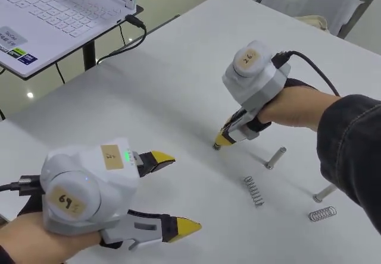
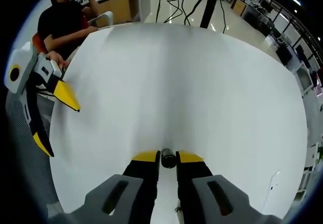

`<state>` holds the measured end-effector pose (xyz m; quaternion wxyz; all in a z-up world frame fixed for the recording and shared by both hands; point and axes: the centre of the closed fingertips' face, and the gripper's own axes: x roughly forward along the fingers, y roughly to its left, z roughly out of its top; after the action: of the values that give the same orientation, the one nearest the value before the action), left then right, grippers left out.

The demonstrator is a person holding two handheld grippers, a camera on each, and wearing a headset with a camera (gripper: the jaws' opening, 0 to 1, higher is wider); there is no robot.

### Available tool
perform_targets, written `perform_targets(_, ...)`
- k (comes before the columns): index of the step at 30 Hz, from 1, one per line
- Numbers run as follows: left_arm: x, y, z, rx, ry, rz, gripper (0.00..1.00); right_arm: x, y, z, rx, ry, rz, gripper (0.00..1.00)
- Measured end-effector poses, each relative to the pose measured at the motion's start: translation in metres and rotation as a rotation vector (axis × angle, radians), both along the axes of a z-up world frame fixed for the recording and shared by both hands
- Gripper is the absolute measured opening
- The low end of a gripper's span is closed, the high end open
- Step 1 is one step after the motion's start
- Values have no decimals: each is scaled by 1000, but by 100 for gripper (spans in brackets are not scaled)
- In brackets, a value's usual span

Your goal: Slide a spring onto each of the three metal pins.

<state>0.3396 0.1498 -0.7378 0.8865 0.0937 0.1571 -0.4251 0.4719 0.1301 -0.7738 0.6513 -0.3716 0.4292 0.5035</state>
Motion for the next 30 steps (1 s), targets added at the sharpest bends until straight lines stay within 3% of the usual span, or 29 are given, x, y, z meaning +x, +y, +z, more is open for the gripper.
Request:
perform_targets(6,0,0,0,2,1,-2,59,-5,-1,4,9,7,-3,18)
perform_targets(17,1,-4,2,8,-2,-13,59,-4,-3,18,49,-23,-17,32)
perform_targets(30,1,-9,6,24,-7,-35,59,-2,-5,47,100,-86,-23,35)
